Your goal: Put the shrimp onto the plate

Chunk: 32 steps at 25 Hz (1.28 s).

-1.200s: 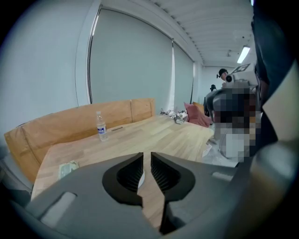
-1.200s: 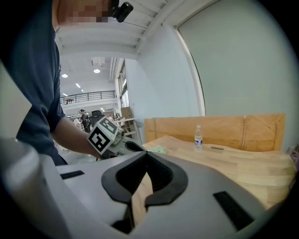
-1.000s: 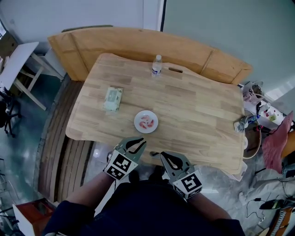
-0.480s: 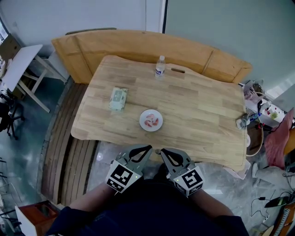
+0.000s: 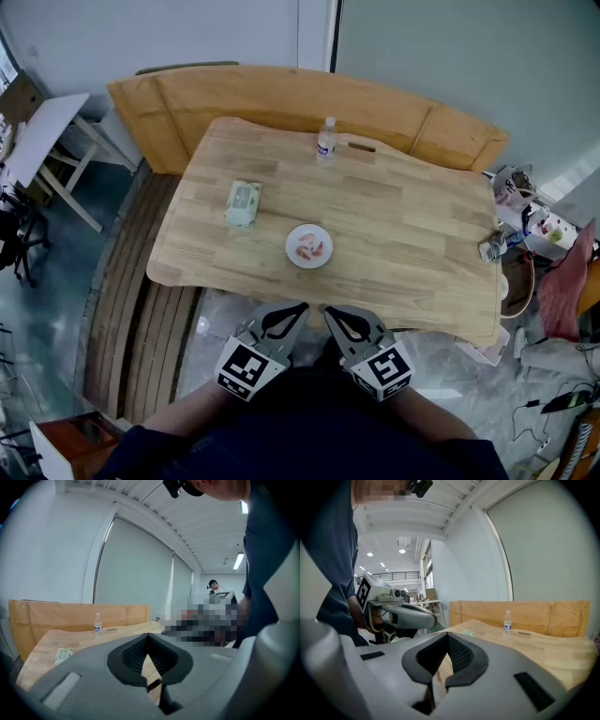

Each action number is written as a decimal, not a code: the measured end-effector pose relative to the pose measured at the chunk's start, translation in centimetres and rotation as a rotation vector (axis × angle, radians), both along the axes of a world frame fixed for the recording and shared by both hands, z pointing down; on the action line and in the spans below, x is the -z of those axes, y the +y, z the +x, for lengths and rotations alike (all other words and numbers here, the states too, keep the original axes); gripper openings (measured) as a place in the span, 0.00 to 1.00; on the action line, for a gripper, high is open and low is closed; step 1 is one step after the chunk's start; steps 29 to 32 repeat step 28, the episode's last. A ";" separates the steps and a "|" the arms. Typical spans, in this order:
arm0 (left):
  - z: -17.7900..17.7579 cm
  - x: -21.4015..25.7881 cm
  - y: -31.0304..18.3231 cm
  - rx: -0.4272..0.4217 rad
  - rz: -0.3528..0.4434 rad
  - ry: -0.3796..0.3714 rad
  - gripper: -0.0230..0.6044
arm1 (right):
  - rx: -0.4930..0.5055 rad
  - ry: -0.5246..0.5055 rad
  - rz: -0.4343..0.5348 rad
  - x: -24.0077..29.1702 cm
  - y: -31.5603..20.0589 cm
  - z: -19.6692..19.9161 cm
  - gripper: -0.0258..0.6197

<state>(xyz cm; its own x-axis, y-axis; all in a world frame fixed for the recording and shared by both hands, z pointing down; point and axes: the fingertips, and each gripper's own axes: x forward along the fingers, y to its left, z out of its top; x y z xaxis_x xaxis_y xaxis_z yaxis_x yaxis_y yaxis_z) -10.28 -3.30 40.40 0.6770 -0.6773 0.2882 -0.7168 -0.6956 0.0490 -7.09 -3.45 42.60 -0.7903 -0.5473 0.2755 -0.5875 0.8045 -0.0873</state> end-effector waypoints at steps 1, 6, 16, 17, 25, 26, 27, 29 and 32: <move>0.0 0.1 0.1 -0.002 0.002 0.000 0.05 | -0.001 0.002 0.000 0.1 0.1 0.0 0.05; -0.4 0.3 0.0 0.001 0.010 -0.004 0.05 | 0.004 0.008 0.000 0.1 0.3 -0.1 0.05; -0.7 0.8 0.7 0.008 0.018 0.001 0.05 | 0.009 0.008 0.009 0.2 0.7 -0.3 0.05; -0.8 0.7 0.7 0.009 0.018 0.000 0.05 | 0.009 0.007 0.009 0.3 0.7 -0.4 0.05; -1.3 0.5 0.5 0.018 0.014 0.001 0.05 | 0.012 0.005 0.000 0.2 0.7 -0.6 0.05; -1.3 0.5 0.5 0.018 0.014 0.002 0.05 | 0.013 0.006 0.000 0.2 0.7 -0.7 0.05; -1.4 0.5 0.5 0.018 0.013 0.003 0.05 | 0.013 0.006 0.000 0.2 0.7 -0.7 0.05; -1.4 0.6 0.5 0.019 0.013 0.004 0.05 | 0.014 0.007 0.000 0.3 0.7 -0.8 0.05; -1.4 0.6 0.5 0.019 0.013 0.004 0.05 | 0.014 0.007 0.000 0.3 0.7 -0.8 0.05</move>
